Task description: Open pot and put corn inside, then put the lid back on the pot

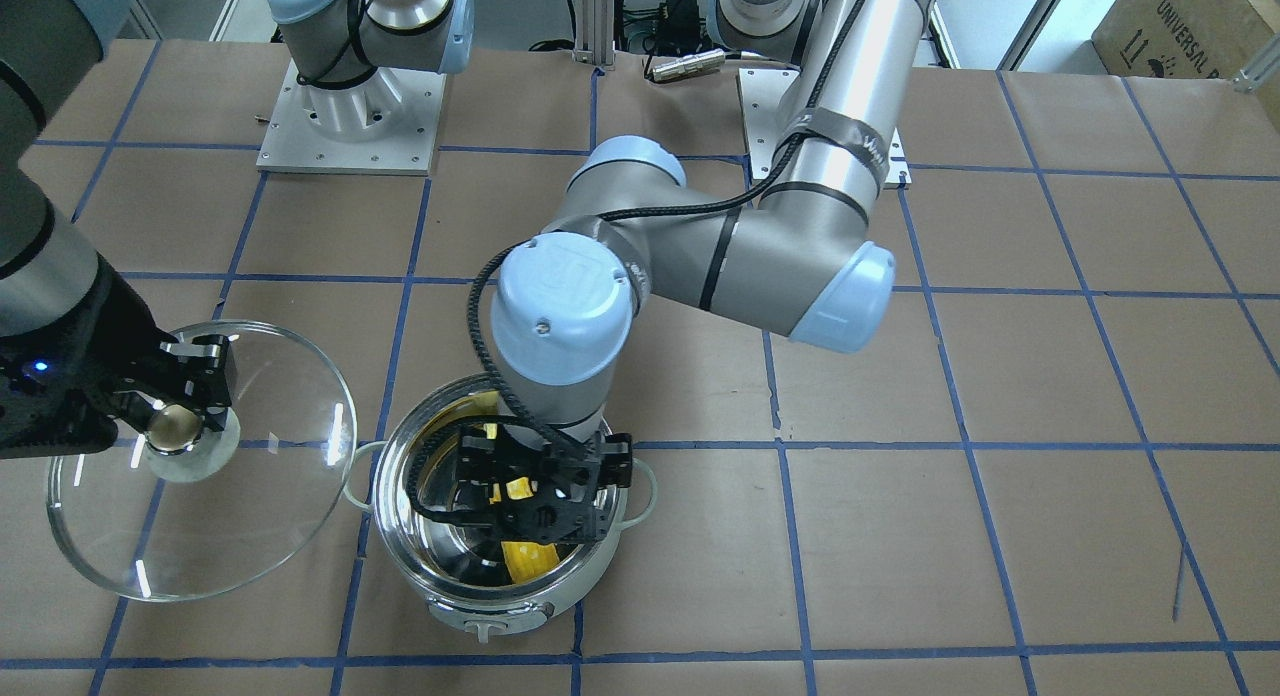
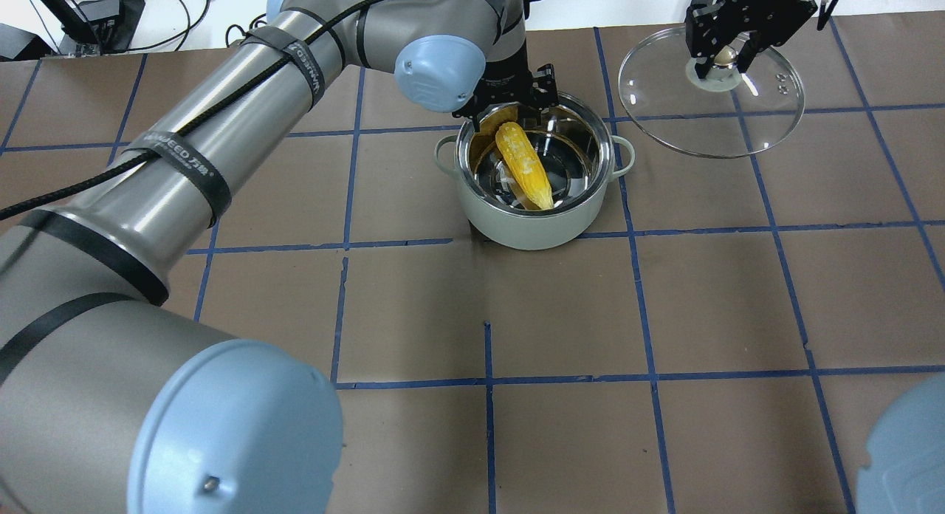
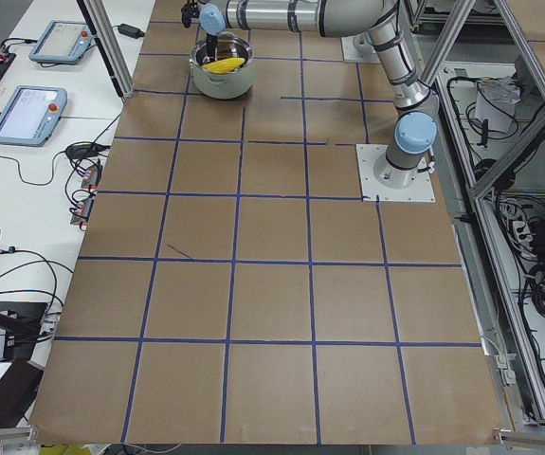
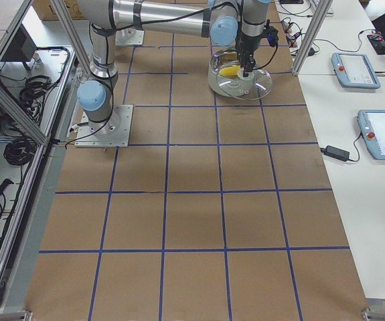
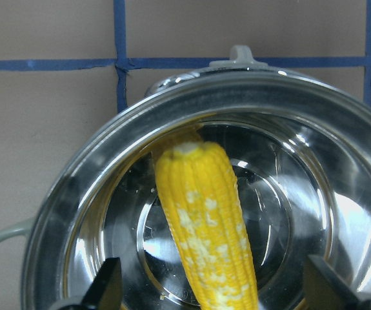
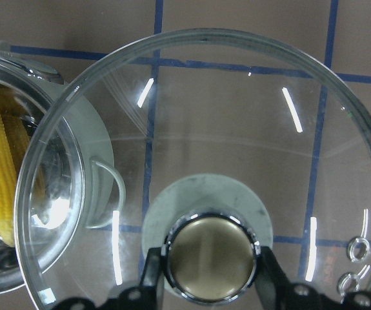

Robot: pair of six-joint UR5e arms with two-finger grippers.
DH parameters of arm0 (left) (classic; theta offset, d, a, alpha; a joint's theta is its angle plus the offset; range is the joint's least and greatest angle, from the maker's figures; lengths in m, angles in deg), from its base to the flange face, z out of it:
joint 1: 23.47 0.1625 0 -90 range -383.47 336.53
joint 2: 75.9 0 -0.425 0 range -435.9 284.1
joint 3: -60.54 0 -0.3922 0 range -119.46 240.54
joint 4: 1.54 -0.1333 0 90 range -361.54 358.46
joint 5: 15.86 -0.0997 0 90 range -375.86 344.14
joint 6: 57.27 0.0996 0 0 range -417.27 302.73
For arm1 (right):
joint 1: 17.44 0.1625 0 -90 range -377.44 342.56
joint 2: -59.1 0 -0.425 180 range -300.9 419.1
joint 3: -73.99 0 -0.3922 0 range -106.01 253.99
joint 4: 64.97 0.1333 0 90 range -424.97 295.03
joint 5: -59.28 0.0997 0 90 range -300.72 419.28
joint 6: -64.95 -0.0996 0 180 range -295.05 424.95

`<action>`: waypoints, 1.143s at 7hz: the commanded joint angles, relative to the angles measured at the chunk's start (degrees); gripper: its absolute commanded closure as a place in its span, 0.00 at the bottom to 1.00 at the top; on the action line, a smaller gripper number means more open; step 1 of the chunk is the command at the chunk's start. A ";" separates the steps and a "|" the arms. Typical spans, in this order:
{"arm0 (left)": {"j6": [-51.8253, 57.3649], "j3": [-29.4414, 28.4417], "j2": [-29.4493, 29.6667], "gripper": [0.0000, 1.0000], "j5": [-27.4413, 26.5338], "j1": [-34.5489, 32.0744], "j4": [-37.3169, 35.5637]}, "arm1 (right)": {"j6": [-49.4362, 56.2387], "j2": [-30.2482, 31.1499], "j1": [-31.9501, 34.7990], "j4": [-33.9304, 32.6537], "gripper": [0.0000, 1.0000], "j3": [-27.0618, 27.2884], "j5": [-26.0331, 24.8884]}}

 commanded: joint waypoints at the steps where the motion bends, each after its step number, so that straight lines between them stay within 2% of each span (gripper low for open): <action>1: 9.07 2.80 -8.32 0.00 -0.14 8.34 10.04 | -10.38 -2.86 8.23 -8.97 0.91 2.34 -0.80; 2: 12.86 6.38 -13.32 0.00 -0.49 12.56 11.99 | -12.61 -4.18 11.24 -11.81 0.91 2.17 -1.25; 3: 16.55 10.86 -18.42 0.00 -3.54 16.08 13.66 | -15.42 -4.46 13.27 -11.83 0.91 2.17 -1.34; 4: 21.46 17.69 -24.82 0.00 -5.49 18.64 13.68 | -17.97 -4.46 14.51 -11.31 0.91 2.26 -2.12; 5: 22.03 25.33 -32.19 0.00 -5.42 20.49 13.33 | -18.43 -4.55 15.82 -10.96 0.91 2.43 -2.04; 6: 22.04 30.62 -38.71 0.00 -5.24 22.86 12.72 | -18.44 -4.72 16.62 -10.87 0.91 2.43 -1.78; 7: 21.95 33.03 -41.99 0.00 -5.59 23.06 13.93 | -19.13 -5.16 17.06 -10.87 0.91 2.52 -1.08; 8: 21.86 32.18 -41.15 0.00 -9.42 23.23 15.77 | -19.57 -5.77 18.37 -10.96 0.91 2.61 -1.08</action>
